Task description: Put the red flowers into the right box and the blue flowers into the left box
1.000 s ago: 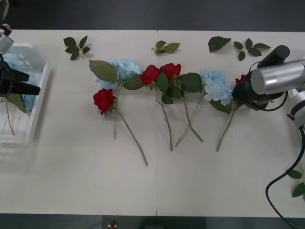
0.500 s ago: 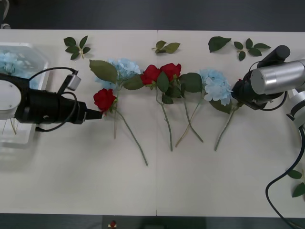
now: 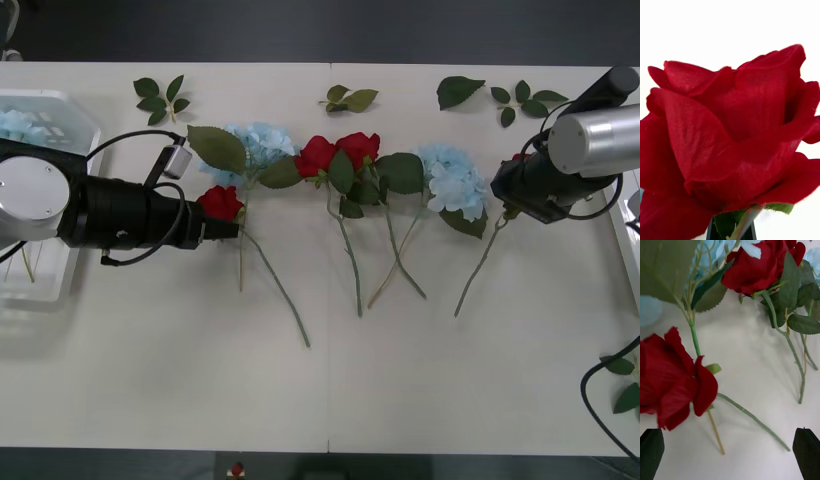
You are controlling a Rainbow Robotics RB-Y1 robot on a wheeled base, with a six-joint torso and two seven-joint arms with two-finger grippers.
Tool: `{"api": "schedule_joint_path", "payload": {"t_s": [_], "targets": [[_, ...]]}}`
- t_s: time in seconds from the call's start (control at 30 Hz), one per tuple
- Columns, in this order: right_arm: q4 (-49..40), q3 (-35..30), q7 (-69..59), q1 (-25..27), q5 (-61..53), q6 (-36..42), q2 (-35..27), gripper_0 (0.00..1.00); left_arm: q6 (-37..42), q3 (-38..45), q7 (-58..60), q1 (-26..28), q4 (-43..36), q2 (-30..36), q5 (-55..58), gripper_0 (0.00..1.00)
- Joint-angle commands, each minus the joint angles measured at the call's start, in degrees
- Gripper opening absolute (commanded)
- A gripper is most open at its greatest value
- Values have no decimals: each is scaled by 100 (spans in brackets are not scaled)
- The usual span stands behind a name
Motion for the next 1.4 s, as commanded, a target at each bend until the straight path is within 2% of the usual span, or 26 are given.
{"api": "schedule_joint_path", "payload": {"t_s": [0.03, 0.17, 0.3, 0.67, 0.93, 1.03, 1.4], "targets": [[-482, -22, 676, -225, -415, 229, -702, 0, -201, -490, 569, -113, -28, 171, 678, 100], [-614, -22, 1133, -234, -837, 264, -1186, 0, -289, -728, 1070, -113, -274, 312, 1144, 100], [-622, -22, 1695, -234, -1224, 264, -1678, 0, -702, -991, 1799, -130, -555, 409, 1188, 100], [-244, -13, 3286, -190, -2077, -70, -2812, 0, -684, -1026, 3522, -535, -581, 338, -377, 100], [749, -13, 4718, -190, -1804, -773, -3049, 0, 1258, -903, 4480, -1484, -10, 224, -649, 100], [986, -13, 5044, -190, -1488, -914, -3067, 0, 1539, -780, 4919, -1554, 34, 127, -939, 100], [1962, -5, 5193, -181, -626, -1775, -2917, 0, 2849, -51, 7178, -1572, -344, -585, -3330, 100]]}}
